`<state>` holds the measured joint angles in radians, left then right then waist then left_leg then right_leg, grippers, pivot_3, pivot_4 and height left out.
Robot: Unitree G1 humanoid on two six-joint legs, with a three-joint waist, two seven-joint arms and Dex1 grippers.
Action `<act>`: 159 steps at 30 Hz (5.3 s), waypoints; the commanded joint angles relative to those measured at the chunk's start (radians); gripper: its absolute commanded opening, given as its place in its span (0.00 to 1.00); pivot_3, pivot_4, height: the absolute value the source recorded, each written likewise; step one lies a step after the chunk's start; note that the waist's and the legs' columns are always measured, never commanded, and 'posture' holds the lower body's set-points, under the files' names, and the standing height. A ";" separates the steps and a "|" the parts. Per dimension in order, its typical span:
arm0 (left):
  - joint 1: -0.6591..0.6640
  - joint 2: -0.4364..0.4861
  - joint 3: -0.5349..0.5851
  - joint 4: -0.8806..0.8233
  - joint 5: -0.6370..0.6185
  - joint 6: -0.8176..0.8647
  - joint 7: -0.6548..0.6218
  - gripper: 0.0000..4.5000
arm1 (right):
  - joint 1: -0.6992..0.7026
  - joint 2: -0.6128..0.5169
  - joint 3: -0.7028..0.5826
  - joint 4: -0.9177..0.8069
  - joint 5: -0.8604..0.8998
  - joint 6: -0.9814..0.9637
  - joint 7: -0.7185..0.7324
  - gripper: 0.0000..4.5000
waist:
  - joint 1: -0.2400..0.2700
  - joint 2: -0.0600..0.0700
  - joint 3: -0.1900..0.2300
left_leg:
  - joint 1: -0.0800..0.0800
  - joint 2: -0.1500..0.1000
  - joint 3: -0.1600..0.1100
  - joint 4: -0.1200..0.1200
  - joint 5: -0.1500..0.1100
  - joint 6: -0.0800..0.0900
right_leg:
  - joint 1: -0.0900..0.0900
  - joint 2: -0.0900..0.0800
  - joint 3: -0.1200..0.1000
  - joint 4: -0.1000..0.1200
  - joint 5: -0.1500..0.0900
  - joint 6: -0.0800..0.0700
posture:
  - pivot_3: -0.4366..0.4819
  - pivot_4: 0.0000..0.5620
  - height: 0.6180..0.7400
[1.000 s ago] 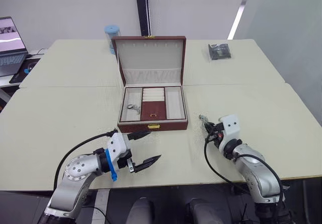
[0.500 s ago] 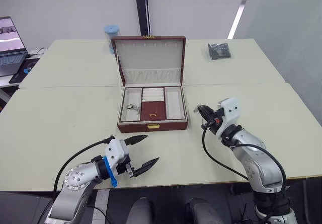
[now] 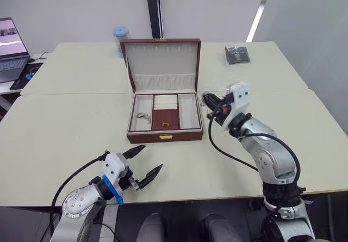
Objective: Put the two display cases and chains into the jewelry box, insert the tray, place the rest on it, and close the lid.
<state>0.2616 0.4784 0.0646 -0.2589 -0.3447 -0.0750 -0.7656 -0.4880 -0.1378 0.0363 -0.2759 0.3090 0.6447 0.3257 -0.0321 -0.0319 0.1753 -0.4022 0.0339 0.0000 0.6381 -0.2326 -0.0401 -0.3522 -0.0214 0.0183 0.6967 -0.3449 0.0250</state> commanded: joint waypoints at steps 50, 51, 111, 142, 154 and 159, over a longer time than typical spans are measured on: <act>0.034 0.128 0.242 -0.070 -0.198 0.312 0.049 1.00 | 0.138 -0.354 -0.104 0.167 0.089 -0.202 0.426 0.99 | 0.000 0.001 0.002 | 0.000 0.000 0.000 -0.002 0.000 0.000 | 0.000 0.000 0.000 -0.002 0.000 0.000 | 0.48 0.27 1.00; 0.034 0.151 0.268 -0.047 -0.201 0.323 0.034 1.00 | 0.161 -0.401 -0.111 0.172 0.092 -0.214 0.478 0.99 | 0.000 0.001 0.002 | 0.000 0.000 0.000 -0.002 0.000 0.000 | 0.000 0.000 0.000 -0.002 0.000 0.000 | 0.48 0.27 1.00; -0.313 0.277 0.352 0.381 -0.058 0.352 0.009 0.91 | 0.201 -0.443 -0.150 0.314 0.050 -0.368 0.515 1.00 | 0.002 0.001 0.002 | 0.001 0.000 0.001 -0.007 0.000 0.000 | 0.001 -0.001 0.000 -0.005 0.000 0.000 | 0.48 0.27 1.00; -0.657 0.051 0.083 0.663 0.047 0.246 -0.050 0.00 | -0.055 -0.120 0.102 0.497 -0.142 -0.402 0.389 0.00 | 0.002 0.001 0.002 | 0.000 -0.001 0.001 -0.002 0.001 -0.001 | -0.001 -0.001 -0.001 0.001 0.000 0.000 | 0.48 0.27 1.00; -0.566 0.039 -0.016 0.437 0.011 0.363 -0.184 0.00 | 0.013 -0.122 0.160 0.373 -0.094 -0.289 0.518 0.00 | 0.002 0.001 0.002 | 0.000 -0.001 0.001 -0.002 0.001 -0.001 | -0.001 -0.001 0.000 0.000 0.000 0.000 | 0.48 0.27 1.00; -0.507 0.047 -0.037 0.291 0.000 0.475 -0.183 0.00 | 0.106 -0.133 0.196 0.224 -0.067 -0.208 0.530 0.00 | 0.002 0.001 0.001 | 0.000 -0.001 0.001 -0.002 0.001 -0.001 | 0.000 -0.001 0.000 -0.001 0.000 0.000 | 0.48 0.27 1.00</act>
<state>-0.2442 0.5728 0.1627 0.1554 -0.2919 0.3745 -0.8616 -0.3959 -0.3192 0.0974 0.0339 0.1808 0.4049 0.7669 -0.0303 -0.0309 0.1760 -0.4017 0.0330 0.0009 0.6362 -0.2321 -0.0409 -0.3518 -0.0222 0.0180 0.6961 -0.3451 0.0250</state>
